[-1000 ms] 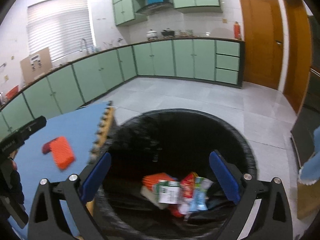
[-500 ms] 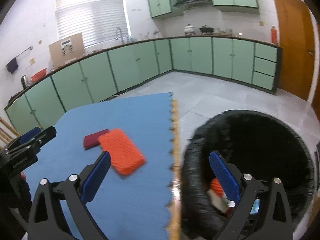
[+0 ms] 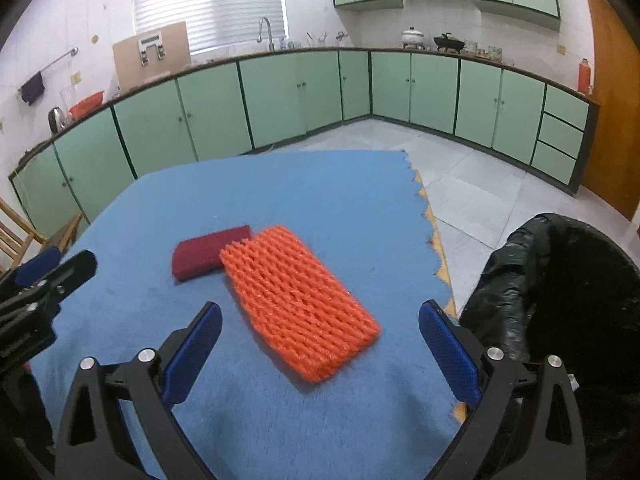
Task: Collect trash
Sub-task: 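Grasp the orange foam mesh with the right tool while the left grasps the maroon pad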
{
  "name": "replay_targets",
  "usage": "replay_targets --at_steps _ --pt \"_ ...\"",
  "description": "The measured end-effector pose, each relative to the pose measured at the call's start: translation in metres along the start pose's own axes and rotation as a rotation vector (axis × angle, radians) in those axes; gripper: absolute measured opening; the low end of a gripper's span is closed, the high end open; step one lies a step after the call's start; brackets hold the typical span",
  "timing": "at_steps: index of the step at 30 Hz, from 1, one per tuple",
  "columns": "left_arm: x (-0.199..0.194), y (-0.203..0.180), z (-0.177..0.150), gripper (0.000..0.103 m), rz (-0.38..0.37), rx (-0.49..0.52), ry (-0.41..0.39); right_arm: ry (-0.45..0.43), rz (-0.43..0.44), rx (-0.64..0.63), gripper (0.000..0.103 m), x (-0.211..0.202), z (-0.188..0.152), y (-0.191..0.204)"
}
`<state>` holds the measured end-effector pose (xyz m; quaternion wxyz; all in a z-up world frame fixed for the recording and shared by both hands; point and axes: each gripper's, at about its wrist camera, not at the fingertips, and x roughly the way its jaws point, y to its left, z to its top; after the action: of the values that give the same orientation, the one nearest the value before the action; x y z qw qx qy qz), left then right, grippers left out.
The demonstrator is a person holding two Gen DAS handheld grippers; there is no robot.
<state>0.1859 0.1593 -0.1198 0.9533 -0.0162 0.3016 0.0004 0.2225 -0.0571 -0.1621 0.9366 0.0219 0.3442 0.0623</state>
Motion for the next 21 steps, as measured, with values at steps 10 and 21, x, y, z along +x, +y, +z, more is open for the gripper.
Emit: replay_targets --at_steps 10,21 --pt "0.019 0.007 -0.006 0.082 0.006 -0.017 0.035 0.126 0.007 -0.010 0.093 0.036 0.000 0.001" --pt "0.029 0.004 -0.005 0.083 -0.007 -0.026 0.062 0.159 0.049 -0.032 0.023 0.038 -0.003 0.004"
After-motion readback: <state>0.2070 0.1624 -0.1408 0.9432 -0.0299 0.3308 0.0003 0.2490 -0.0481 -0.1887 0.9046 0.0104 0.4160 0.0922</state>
